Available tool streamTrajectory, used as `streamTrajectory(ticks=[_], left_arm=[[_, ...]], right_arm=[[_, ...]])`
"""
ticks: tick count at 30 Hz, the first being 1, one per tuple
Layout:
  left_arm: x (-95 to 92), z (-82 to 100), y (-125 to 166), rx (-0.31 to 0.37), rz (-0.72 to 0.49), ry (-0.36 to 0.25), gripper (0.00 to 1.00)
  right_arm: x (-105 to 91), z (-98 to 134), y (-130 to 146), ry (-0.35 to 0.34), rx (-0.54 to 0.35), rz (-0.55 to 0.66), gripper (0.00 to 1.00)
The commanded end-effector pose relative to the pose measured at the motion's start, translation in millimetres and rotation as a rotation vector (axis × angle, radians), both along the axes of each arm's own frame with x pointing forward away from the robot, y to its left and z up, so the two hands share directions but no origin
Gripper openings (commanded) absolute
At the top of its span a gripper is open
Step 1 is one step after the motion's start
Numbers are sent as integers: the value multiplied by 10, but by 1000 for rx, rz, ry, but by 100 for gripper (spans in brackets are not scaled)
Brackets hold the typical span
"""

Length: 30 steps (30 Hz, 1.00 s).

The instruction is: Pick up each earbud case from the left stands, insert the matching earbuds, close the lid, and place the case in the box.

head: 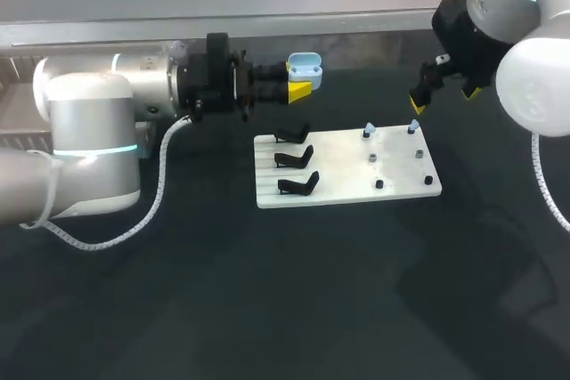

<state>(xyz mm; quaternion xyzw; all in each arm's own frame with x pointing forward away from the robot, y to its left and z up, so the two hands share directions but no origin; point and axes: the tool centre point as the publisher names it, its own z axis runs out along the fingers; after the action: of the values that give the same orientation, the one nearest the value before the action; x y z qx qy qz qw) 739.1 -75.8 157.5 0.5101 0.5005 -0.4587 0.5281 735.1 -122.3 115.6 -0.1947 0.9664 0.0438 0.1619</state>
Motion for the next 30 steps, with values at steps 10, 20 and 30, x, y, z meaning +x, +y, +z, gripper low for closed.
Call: streamTrajectory(ticks=[10, 20, 30], left_arm=[[-43, 13, 3, 1, 19, -3, 0], [-248, 192, 79, -16, 34, -13, 0], [-355, 187, 76, -9, 59, 7, 0]], right_arm=[[2, 3, -2, 1, 0, 0, 100], [25, -43, -55, 9, -14, 2, 100], [143, -184, -96, 23, -41, -19, 100]])
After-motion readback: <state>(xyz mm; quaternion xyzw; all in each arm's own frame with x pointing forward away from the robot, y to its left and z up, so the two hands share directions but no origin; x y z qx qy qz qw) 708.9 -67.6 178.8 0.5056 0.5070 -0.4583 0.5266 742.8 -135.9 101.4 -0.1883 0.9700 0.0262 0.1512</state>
